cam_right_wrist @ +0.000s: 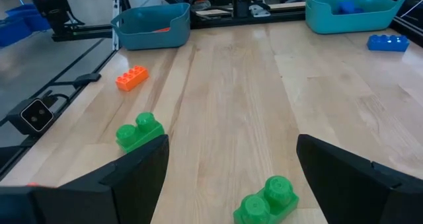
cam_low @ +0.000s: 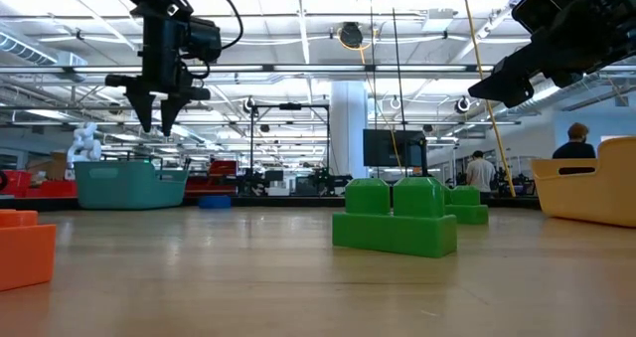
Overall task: Sort & place blocks by color
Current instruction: Put the green game piece into the yellow bin
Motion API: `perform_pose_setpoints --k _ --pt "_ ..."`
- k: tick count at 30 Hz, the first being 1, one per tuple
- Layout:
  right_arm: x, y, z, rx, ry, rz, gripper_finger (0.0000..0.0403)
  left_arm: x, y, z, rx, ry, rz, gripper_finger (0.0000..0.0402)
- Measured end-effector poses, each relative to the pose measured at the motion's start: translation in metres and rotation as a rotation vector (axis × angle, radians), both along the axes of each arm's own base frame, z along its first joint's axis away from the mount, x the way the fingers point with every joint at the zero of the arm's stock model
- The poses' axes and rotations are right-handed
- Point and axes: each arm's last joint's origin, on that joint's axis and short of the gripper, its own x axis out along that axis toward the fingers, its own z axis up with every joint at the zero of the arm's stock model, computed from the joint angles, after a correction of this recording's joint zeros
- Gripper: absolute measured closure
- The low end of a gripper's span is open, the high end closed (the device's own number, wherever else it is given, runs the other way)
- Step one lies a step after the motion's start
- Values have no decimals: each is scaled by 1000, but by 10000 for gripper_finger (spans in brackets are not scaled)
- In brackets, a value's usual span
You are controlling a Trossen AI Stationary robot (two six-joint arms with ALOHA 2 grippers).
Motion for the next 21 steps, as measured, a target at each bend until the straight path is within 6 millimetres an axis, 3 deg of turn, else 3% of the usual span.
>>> perform_pose_setpoints --k 4,11,16,21 --pt "0 0 0 -1 0 0 78 8 -4 0 5 -44 -31 218" --pt "0 0 0 -14 -4 4 78 44 -17 5 52 -252 -189 218" --pt "0 0 0 -14 -5 4 78 71 -48 3 15 -278 -359 218" --pt "0 0 0 -9 -3 3 78 102 -98 0 -33 -335 -573 218"
